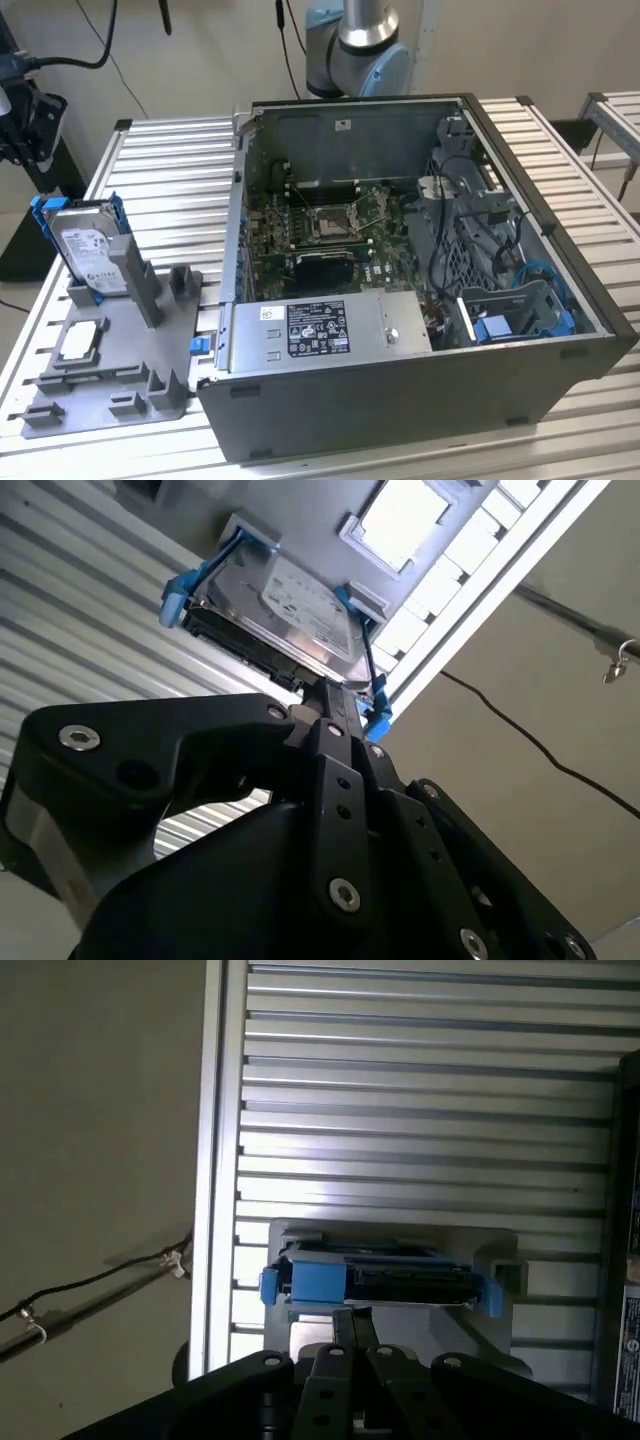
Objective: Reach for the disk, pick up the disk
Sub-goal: 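Reach for the disk, then pick up the disk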
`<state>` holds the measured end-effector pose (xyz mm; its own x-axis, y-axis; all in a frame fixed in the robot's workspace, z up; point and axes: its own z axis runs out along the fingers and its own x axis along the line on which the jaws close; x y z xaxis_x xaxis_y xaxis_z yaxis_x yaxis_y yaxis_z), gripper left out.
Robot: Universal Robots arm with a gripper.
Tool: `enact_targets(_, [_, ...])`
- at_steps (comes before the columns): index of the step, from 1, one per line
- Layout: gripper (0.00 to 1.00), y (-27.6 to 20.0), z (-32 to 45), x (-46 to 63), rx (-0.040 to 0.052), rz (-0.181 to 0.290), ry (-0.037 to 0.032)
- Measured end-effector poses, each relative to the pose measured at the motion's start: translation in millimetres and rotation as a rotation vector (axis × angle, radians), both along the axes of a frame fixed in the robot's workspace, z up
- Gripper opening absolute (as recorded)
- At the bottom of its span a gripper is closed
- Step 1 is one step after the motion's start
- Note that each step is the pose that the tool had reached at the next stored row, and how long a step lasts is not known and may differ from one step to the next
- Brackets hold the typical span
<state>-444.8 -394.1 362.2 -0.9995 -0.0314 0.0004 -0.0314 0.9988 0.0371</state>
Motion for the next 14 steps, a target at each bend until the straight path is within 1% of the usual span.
enact_targets(2, [0.0,0.0,-0.4,-0.5,0.0001,0.0,-0.0001])
enact_targets(6, [0.0,-0.1,-1.2,-5.5,0.0001,0.0,0.0])
enact_targets(10, [0.0,-0.1,-1.2,-5.6,-0.0004,0.0,0.0001])
enact_targets(11, [0.0,-0.1,-1.3,-5.7,-0.0008,0.0,0.0014])
enact_targets(14, [0.0,-0.1,-1.9,-5.8,-0.0009,0.0,0.012])
